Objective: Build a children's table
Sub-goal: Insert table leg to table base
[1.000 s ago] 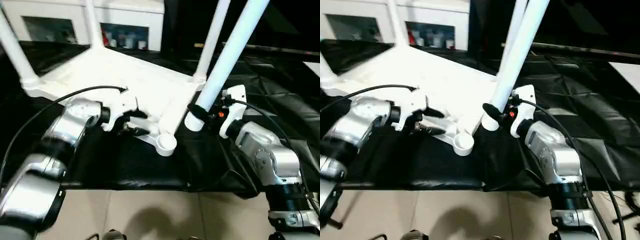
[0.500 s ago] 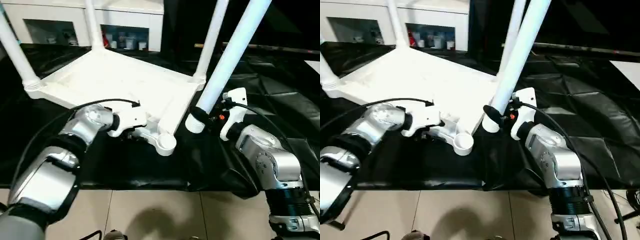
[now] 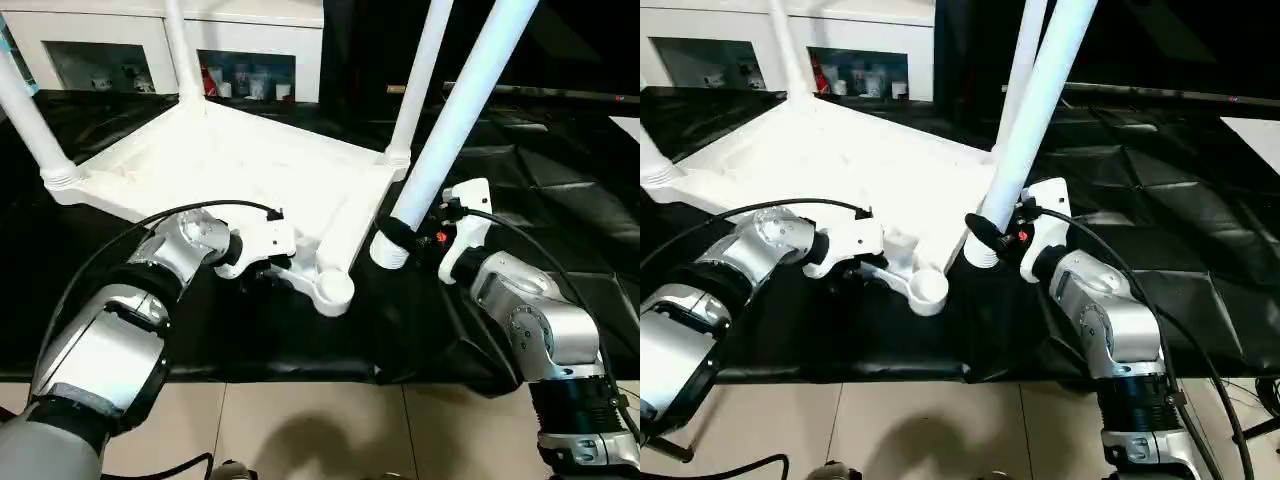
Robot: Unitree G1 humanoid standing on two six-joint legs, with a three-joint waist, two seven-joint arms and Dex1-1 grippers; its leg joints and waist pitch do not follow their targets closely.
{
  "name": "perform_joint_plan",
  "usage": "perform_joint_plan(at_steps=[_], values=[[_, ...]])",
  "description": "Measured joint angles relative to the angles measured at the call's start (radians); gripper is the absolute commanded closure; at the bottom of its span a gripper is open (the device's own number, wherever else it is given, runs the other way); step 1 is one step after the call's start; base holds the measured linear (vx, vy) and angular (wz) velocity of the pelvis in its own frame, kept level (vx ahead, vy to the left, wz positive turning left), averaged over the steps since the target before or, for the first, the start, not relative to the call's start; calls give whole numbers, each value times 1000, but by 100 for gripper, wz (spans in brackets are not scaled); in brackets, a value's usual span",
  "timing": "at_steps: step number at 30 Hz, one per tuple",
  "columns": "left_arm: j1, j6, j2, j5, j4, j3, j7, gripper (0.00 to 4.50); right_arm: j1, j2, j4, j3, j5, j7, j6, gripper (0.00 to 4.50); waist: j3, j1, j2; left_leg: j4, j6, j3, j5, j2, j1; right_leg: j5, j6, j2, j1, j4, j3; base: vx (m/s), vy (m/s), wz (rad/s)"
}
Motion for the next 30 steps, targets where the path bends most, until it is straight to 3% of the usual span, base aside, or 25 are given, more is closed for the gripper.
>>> perform_joint_plan(at_steps=[2, 9, 14, 18, 25, 30], values=[[-8, 23, 0, -1, 0, -1, -46, 304, 0, 0, 0, 2, 0, 0, -1, 262, 0, 0, 0, 0, 0, 0, 0, 0, 0, 0, 0, 0, 0, 0, 0, 0, 0, 0], [-9, 132, -26, -52, -1, 40, -196, 350, 0, 0, 0, 4, -2, 2, -2, 262, 0, 0, 1, 0, 0, 0, 0, 0, 0, 0, 0, 0, 0, 0, 0, 0, 0, 0], [7, 244, -51, -81, -30, 72, -201, 381, 16, 0, 0, 9, -2, -2, 7, 262, 0, -2, 1, -1, 0, 0, 0, 0, 2, 0, 0, 0, 0, 0, 0, 0, 0, 0], [21, 311, -81, -91, -54, 106, -69, 394, 28, 7, 2, 24, -3, -7, 17, 262, 0, -8, 2, -1, 0, 0, 0, 0, 5, 2, -3, 0, 1, 0, 0, 0, 0, 0], [53, 427, -94, -96, -117, 156, 198, 417, 28, 22, 2, 33, -3, -22, 31, 262, 0, -37, 0, -7, -1, -6, 0, -1, 17, 1, 1, 0, 5, -10, -7, -4, 1, -3], [124, 454, -107, -117, -238, 195, 245, 445, 27, 13, 9, 48, -33, -18, 12, 262, 0, -38, -1, -10, -1, -7, 0, -2, 17, 4, -2, 0, 5, -16, -7, 0, 0, 0]])
